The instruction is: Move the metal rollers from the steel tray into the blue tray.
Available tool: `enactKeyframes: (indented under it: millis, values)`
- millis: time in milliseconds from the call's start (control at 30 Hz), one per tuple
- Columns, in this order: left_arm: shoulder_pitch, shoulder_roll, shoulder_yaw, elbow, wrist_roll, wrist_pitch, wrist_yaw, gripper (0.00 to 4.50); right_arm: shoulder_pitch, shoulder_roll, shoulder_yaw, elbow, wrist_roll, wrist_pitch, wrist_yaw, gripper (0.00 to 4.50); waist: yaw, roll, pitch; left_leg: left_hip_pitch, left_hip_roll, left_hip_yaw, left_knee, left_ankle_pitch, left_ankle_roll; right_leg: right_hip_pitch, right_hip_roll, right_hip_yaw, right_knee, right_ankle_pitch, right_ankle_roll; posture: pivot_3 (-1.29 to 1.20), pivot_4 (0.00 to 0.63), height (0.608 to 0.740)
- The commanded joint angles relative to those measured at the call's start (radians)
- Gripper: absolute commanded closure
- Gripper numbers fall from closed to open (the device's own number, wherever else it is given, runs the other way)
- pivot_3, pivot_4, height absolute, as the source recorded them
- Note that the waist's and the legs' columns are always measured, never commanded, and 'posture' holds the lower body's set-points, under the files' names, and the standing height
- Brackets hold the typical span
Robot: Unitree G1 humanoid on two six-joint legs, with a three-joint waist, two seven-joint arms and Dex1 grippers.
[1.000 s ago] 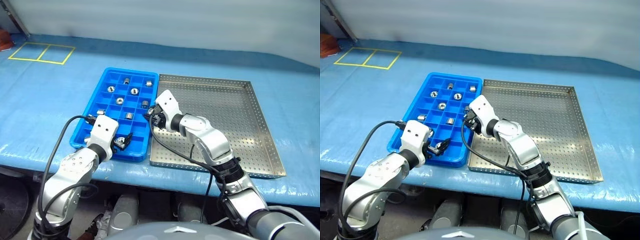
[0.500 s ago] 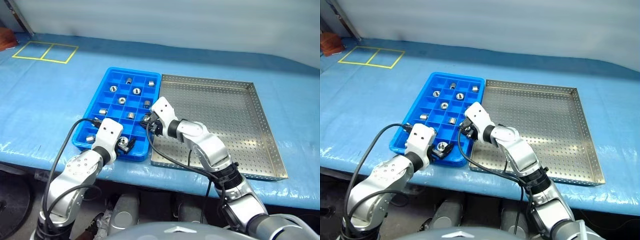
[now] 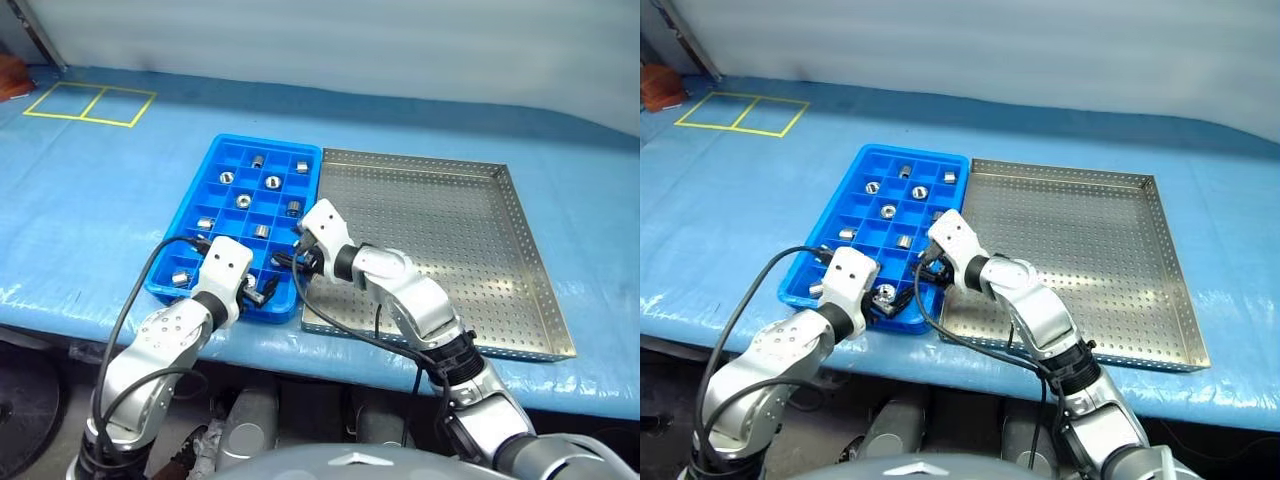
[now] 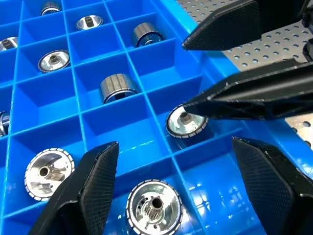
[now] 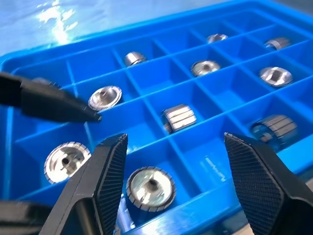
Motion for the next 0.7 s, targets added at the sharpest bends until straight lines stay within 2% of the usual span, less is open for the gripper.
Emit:
enactKeyframes:
  millis: [33,133,267,400,500,567,700]
  values:
    - [-0.042,-0.032,-0.03,0.02,-0.002,-0.075,-0.012,0.49,0.017,-0.023,-0.11,-0.086,0.007,-0.039,-0.046,1.17,0.001,0.0,0.0,0.0,0.0,0.0,0.0,0.0,0.0,0.0,0.0,0.0,0.0,0.0,0.0,0.3,0.15,0.74]
    - [-0.093,-0.064,-0.059,0.077,0.01,-0.13,-0.019,0.49,0.051,-0.08,-0.176,-0.117,-0.013,-0.039,-0.073,1.17,0.004,0.0,0.0,0.0,-0.001,0.0,0.0,0.0,0.0,0.001,-0.001,0.0,-0.002,0.0,0.0,0.27,0.15,0.74]
    - [-0.205,-0.125,-0.087,0.225,0.019,-0.243,-0.043,0.49,0.121,-0.214,-0.271,-0.119,-0.025,-0.066,-0.051,1.17,-0.003,0.0,0.0,-0.002,-0.002,0.001,0.001,0.0,0.0,0.001,-0.002,0.0,-0.004,0.001,0.001,0.21,0.15,0.74]
    - [-0.276,-0.11,-0.14,0.366,0.067,-0.356,-0.095,0.49,0.177,-0.29,-0.302,-0.106,-0.005,-0.124,0.011,1.17,-0.032,0.0,0.0,-0.001,-0.001,0.001,-0.001,0.0,0.0,0.001,-0.001,0.001,-0.006,0.001,0.002,0.18,0.15,0.74]
    - [-0.302,-0.125,-0.15,0.443,0.036,-0.419,-0.173,0.0,0.212,-0.323,-0.332,-0.09,0.01,-0.163,0.046,0.59,-0.054,0.0,0.0,-0.001,-0.001,0.001,-0.002,0.0,0.001,0.001,-0.001,0.001,-0.006,0.001,0.001,0.15,0.15,0.74]
    - [-0.321,-0.12,-0.167,0.461,0.056,-0.425,-0.187,0.0,0.233,-0.329,-0.355,-0.103,0.027,-0.175,0.053,0.02,-0.064,0.0,0.0,-0.001,-0.001,0.002,-0.002,0.0,0.001,0.001,-0.001,0.001,-0.006,0.001,0.002,0.14,0.15,0.74]
    - [-0.339,-0.139,-0.13,0.466,0.039,-0.41,-0.183,0.0,0.273,-0.349,-0.382,-0.134,0.062,-0.179,0.089,0.02,-0.074,0.0,0.0,-0.001,-0.001,0.002,0.0,0.0,0.001,0.002,-0.001,0.002,-0.006,0.002,0.003,0.12,0.15,0.74]
